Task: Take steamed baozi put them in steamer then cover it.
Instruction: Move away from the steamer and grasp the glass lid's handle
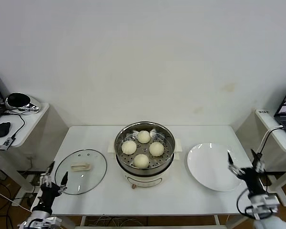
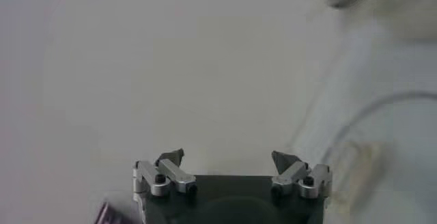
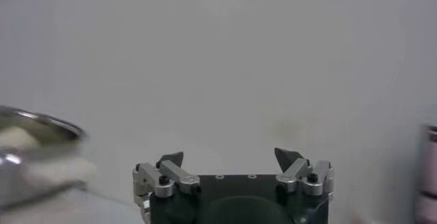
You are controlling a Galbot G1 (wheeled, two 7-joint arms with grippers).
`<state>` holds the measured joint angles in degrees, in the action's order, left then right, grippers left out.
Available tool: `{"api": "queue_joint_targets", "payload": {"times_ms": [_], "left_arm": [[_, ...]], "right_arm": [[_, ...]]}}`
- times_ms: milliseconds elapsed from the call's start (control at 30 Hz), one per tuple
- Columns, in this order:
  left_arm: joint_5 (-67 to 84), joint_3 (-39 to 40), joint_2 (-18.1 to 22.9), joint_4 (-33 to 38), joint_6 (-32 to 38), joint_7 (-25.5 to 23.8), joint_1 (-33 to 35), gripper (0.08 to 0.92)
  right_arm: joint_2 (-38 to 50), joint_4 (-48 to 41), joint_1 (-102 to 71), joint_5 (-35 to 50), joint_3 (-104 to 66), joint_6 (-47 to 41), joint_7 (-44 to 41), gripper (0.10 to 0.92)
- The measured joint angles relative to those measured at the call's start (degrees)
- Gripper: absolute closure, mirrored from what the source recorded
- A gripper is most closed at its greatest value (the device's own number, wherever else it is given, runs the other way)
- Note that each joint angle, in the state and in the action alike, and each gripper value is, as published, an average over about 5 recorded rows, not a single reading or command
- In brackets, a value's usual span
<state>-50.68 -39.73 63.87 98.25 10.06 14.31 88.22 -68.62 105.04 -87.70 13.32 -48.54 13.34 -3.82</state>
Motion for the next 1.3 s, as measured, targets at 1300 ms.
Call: {"api": "queue_joint_targets", "payload": {"times_ms": [1300], "left_arm": [[-16.28, 12.87, -3.51, -25.67, 1.85, 0.01, -24.33, 0.177]], "right_arm": [[-6.88, -0.55, -8.85, -3.17, -7.01, 1.61, 2.38, 0.203]]}}
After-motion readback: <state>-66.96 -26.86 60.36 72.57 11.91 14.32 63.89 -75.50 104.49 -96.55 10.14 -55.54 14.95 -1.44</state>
